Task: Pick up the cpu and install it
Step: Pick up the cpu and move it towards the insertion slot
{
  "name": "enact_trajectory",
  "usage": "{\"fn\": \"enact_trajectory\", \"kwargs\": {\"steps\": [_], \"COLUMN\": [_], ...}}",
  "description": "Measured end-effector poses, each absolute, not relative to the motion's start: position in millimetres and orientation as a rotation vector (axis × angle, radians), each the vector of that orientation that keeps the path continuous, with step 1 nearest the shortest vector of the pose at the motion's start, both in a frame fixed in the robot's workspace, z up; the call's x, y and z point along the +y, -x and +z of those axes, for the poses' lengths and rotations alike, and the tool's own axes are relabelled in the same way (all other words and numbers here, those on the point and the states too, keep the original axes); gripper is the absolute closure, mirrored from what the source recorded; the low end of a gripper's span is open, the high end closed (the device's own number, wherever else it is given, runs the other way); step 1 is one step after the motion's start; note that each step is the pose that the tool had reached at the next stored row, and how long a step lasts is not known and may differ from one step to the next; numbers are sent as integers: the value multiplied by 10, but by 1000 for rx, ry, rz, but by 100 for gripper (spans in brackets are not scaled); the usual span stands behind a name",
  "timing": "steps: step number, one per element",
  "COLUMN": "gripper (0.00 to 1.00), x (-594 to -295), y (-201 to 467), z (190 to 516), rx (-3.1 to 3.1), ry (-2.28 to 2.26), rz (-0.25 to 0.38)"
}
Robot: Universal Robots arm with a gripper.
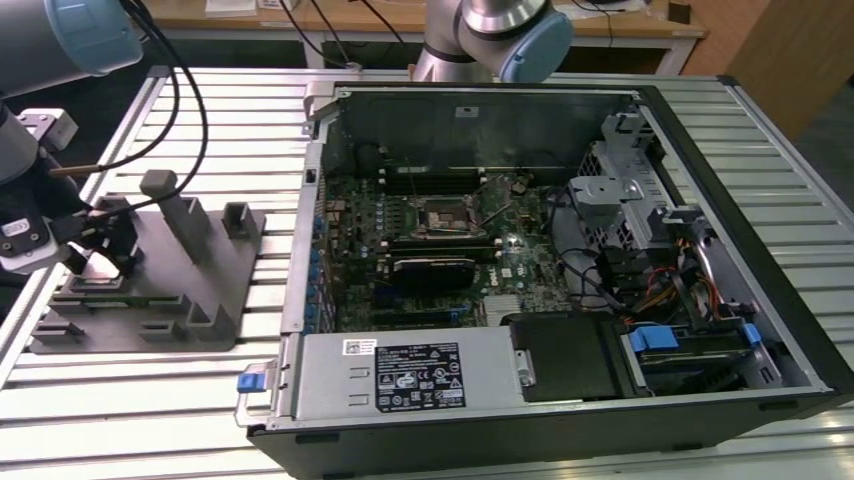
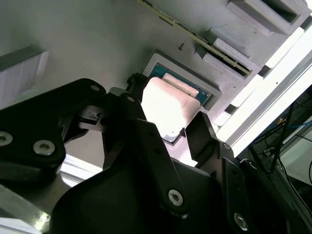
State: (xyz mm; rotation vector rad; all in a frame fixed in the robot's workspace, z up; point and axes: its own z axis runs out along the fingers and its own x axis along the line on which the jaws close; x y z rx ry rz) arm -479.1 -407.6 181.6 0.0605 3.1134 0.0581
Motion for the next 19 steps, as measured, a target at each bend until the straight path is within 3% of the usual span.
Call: {"fn": "enact_trajectory", "kwargs": {"steps": [2, 3, 19], "gripper": [40, 46, 46], "x": [-4076, -4076, -4076], "y": [4791, 4791, 4791], "z": [1819, 1819, 1930], "rx": [3114, 3113, 3113], "ry": [-61, -60, -61], "rz": [58, 58, 58]}}
